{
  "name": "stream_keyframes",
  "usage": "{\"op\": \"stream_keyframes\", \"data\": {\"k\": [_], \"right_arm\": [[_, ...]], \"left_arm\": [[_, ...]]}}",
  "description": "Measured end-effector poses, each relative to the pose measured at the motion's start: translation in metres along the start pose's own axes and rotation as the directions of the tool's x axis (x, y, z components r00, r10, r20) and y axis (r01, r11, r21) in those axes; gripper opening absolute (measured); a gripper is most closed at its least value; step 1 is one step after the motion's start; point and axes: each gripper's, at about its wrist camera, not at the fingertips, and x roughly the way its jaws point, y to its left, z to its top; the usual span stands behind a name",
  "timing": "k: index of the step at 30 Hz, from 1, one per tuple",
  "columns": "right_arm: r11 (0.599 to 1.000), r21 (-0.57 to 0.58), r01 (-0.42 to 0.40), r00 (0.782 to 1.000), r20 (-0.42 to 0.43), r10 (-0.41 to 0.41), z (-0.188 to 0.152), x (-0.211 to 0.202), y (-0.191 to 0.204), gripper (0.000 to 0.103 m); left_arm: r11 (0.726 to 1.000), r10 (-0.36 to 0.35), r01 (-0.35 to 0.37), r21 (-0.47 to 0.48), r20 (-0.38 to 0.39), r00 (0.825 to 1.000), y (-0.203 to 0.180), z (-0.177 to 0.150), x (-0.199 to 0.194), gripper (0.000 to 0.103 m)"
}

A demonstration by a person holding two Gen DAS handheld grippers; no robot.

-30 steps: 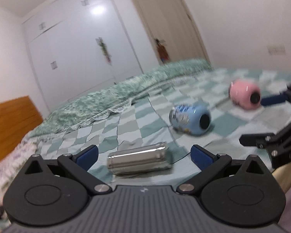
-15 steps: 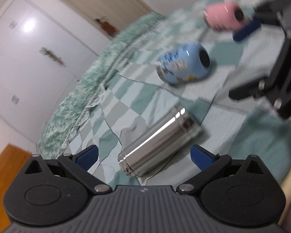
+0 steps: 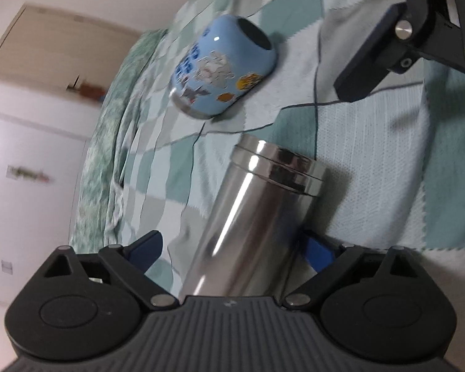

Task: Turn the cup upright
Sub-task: 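Move the left gripper to the lying silver cup and close on it, then lift the silver cup with the left gripper and rotate it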

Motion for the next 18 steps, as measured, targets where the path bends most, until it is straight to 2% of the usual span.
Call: {"op": "stream_keyframes", "data": {"k": [5,6,8,12,18], "right_arm": [[0.999,0.025,0.029,0.999,-0.043,-0.028,0.002,0.014,0.003,0.103],[0.999,0.029,0.035,0.998,-0.052,-0.033,0.002,0.017,0.004,0.103],[0.999,0.033,0.041,0.997,-0.068,-0.038,0.003,0.021,0.004,0.103],[0.998,0.044,0.034,0.996,-0.089,-0.030,0.004,0.025,0.004,0.103],[0.998,0.056,0.022,0.998,-0.059,-0.018,0.006,0.011,0.003,0.103]], "left_arm": [[0.997,-0.003,-0.001,0.072,0.048,0.999,0.000,0.004,0.017,0.095],[0.998,-0.011,0.007,0.070,0.053,0.999,0.001,0.005,0.020,0.090],[0.997,-0.055,0.051,0.061,0.059,0.997,0.003,0.007,0.024,0.066],[0.996,-0.030,0.025,0.087,0.056,0.998,-0.005,0.014,0.025,0.065],[0.991,0.060,-0.065,0.117,0.047,0.997,-0.017,0.019,0.007,0.064]]}}
